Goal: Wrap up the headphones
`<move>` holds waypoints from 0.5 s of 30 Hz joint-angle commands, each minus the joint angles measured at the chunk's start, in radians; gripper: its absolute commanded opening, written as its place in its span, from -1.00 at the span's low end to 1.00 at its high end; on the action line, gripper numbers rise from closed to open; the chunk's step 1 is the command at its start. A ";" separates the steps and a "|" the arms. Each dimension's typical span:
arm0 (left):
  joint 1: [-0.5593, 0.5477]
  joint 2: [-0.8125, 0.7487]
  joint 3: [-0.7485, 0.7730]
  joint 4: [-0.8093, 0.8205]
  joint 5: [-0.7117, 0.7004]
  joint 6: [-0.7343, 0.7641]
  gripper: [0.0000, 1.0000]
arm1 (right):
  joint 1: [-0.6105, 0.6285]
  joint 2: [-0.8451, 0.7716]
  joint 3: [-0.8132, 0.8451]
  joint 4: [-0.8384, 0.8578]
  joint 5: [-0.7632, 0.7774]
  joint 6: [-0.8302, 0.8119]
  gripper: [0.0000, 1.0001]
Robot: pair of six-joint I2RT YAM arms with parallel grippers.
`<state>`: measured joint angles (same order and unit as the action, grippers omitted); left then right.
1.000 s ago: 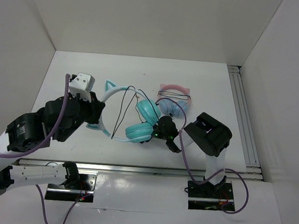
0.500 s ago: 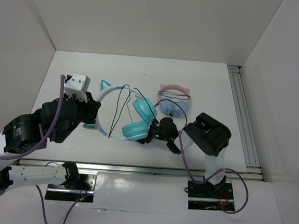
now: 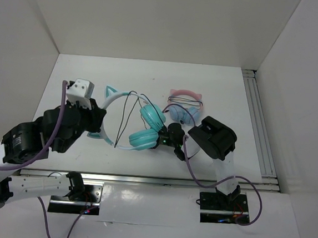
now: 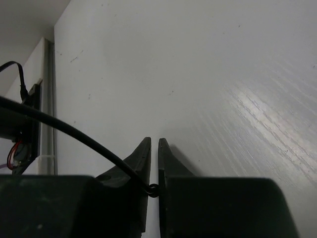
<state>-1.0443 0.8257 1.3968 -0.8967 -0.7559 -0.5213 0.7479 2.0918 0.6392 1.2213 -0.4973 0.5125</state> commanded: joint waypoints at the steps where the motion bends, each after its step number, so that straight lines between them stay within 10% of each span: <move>1: -0.003 -0.028 0.024 0.084 -0.032 -0.057 -1.00 | -0.004 0.025 0.004 -0.003 0.009 -0.022 -0.95; 5: -0.003 -0.028 0.014 0.074 -0.059 -0.057 -1.00 | -0.004 0.016 -0.016 -0.022 0.009 -0.022 -0.55; 15: -0.003 -0.028 0.005 0.074 -0.092 -0.066 -1.00 | -0.004 -0.003 -0.064 -0.036 0.009 -0.042 -0.84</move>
<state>-1.0443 0.8143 1.3865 -0.9192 -0.7994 -0.5320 0.7479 2.0872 0.6128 1.2392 -0.4980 0.5083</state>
